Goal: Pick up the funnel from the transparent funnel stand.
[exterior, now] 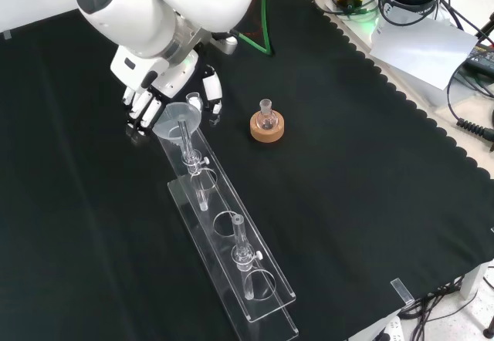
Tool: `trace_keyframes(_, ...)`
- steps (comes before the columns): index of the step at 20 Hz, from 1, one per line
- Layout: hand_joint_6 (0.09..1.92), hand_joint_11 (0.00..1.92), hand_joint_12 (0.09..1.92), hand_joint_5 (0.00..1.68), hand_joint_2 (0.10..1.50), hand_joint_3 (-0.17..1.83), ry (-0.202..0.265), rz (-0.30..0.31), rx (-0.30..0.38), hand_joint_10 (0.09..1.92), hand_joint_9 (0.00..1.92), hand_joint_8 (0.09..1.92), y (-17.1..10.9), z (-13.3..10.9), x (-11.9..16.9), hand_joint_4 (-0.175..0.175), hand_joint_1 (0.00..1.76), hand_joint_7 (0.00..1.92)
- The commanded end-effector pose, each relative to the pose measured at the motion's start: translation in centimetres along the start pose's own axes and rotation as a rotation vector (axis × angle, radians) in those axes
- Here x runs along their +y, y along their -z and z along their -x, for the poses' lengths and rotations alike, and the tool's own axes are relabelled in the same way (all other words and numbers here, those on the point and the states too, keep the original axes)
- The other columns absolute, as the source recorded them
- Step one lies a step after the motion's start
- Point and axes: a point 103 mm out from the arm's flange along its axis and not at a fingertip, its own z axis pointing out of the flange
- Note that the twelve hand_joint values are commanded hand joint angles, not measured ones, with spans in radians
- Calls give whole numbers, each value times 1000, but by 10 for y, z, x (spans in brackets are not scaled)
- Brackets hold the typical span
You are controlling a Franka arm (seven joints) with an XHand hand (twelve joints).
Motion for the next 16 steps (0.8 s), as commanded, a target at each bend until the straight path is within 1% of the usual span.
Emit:
trace_keyframes(1,87,375,1378,355,604,609,6,-14,-31,628,708,732,0,-4,2,-77,735,368)
trace_keyframes(3,87,404,1350,486,605,626,-1,2,-52,611,830,735,3,-5,2,-74,744,555)
trace_keyframes(5,139,451,1315,590,614,633,-12,32,-72,604,931,739,7,-6,-1,-71,758,680)
trace_keyframes(7,266,506,1287,616,626,633,-25,78,-101,593,999,735,15,-7,-6,-70,773,756)
trace_keyframes(9,474,556,1261,615,637,636,-33,125,-131,594,1042,741,26,-8,-13,-66,792,797)
trace_keyframes(11,618,582,1252,610,641,641,-36,145,-155,601,1063,749,39,-7,-21,-63,807,812)
trace_keyframes(14,685,598,1250,623,645,645,-40,164,-165,607,1075,754,57,-4,-35,-59,818,818)
trace_keyframes(16,702,603,1249,634,646,646,-46,165,-169,609,1078,756,66,-1,-46,-57,821,819)
